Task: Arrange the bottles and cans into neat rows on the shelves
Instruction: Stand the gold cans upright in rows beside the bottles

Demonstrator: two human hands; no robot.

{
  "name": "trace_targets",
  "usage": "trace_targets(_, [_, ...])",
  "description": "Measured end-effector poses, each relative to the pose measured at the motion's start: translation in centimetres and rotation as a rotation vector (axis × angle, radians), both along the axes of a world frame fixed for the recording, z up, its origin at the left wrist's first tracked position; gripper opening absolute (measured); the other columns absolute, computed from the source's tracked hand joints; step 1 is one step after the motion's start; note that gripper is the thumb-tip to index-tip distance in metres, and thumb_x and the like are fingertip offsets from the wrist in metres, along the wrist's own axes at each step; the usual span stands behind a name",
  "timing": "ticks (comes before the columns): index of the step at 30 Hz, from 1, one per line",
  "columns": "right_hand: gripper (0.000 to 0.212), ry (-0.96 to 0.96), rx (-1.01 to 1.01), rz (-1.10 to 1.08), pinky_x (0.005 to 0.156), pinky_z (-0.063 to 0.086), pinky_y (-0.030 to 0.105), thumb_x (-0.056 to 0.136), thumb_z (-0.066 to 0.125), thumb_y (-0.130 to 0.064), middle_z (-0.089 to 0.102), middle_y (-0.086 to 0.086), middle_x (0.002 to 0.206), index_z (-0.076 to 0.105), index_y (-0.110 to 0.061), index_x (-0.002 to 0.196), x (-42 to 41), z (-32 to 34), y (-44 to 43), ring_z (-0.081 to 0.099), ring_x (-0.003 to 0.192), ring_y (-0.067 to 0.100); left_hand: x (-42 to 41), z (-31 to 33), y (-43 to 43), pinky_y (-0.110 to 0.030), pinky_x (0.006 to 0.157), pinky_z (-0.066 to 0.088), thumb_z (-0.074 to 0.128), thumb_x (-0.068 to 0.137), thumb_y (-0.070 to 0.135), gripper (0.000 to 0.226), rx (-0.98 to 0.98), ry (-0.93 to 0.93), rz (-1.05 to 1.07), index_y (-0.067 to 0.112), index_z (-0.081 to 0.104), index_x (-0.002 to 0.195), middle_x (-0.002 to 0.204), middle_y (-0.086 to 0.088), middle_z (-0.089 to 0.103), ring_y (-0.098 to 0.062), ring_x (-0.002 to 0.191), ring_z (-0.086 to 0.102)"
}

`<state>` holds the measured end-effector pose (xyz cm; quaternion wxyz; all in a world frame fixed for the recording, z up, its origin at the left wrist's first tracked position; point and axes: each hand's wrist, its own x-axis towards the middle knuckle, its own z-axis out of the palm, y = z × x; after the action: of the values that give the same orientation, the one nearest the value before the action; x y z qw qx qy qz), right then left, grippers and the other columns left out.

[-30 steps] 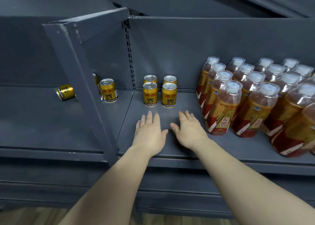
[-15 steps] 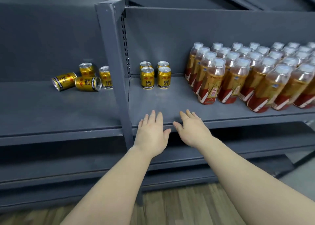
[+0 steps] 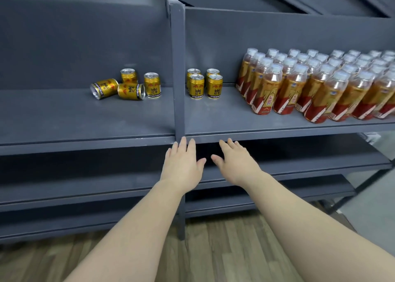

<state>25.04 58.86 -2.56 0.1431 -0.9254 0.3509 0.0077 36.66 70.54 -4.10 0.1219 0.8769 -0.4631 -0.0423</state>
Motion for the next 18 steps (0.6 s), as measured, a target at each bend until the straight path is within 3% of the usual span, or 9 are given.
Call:
trace_targets(9, [0.063,-0.032,-0.009,0.137,0.124,0.011,0.046,0.106,0.034,-0.048,0.013,0.013,0.166,0.02,-0.014,0.158,1.3,0.0,3.8,0.01,0.153,0.031,0.8,0.9,5.4,-0.044,0.122,0.018,0.036,0.104,0.047,0.067,0.016,-0.023,0.143,0.011,0.017,0.157,0.166,-0.012,0.013,-0.03,0.151,0.016])
trace_targets(18, [0.066,-0.058,0.09,0.357,0.123,0.01,0.037,0.106,0.033,-0.049,0.009,0.006,0.168,0.013,-0.018,0.16,5.7,1.0,8.7,0.005,0.154,0.023,3.3,1.9,10.6,-0.045,0.122,0.018,0.036,0.104,0.047,0.066,0.011,-0.045,0.274,0.011,0.019,0.156,0.165,-0.013,0.014,-0.031,0.151,0.016])
